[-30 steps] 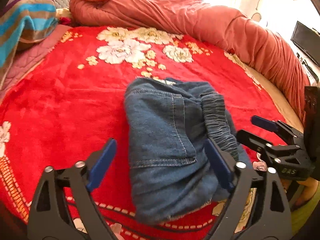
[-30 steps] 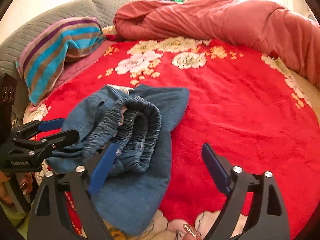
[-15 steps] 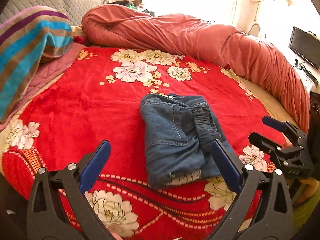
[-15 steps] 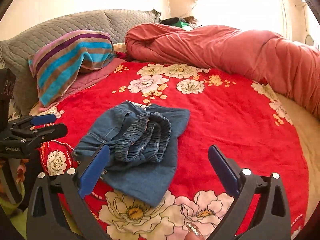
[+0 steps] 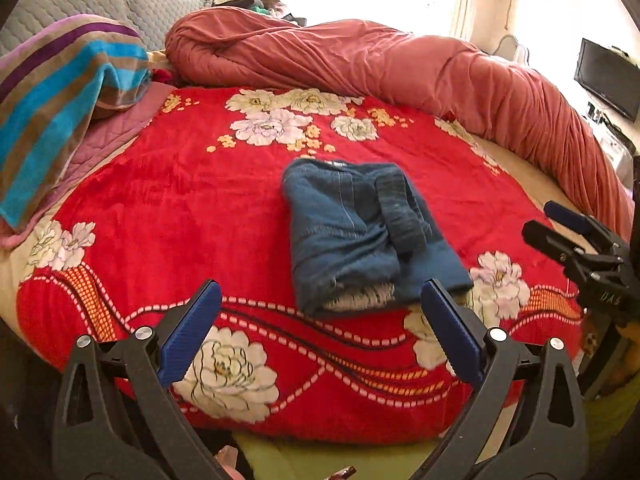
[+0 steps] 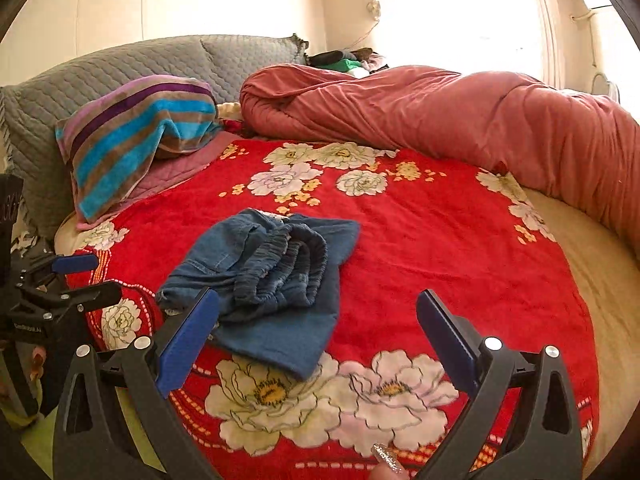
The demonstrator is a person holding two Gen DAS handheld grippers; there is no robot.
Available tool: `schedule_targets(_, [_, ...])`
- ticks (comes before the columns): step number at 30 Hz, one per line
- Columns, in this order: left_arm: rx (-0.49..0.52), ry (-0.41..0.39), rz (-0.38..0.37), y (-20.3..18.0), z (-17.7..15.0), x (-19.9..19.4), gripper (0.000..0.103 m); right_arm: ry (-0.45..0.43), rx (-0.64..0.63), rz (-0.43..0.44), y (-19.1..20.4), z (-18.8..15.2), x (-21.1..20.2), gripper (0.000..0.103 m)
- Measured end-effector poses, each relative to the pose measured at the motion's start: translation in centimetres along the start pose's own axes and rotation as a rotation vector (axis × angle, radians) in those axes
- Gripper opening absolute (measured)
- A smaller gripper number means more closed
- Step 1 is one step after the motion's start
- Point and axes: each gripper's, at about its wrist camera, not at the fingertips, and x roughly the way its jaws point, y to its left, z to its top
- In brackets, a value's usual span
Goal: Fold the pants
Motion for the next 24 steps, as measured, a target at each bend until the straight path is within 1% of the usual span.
schedule_targets(7, [0.001, 0.031, 0.007, 0.0, -1.9, 0.0, 0.093, 0.052, -0.009, -0.021, 0.4, -2.0, -1.0, 0.098])
schedule_targets(12, [-0.007, 0.074, -0.009, 0.0, -3.1, 0.8, 0.093, 0.108, 0.041, -0.015, 0.7, -4.3, -0.6, 0.098])
schedule_targets(14, [-0.016, 0.096, -0.022, 0.1, -3.4, 1.2, 0.093, 0.128, 0.037, -0.018, 1.0, -4.9, -0.2, 0.098])
schedule_targets(17, [-0.018, 0.105, -0.028, 0.1, -3.6, 1.3, 0.093, 0.14, 0.036, -0.034, 1.2, -5.3, 0.2, 0.098])
schedule_targets(24, [-0.013, 0.105, -0.024, -0.1, -3.7, 1.3, 0.093, 0.149, 0.052, -0.017, 1.4, -5.4, 0.6, 0.098])
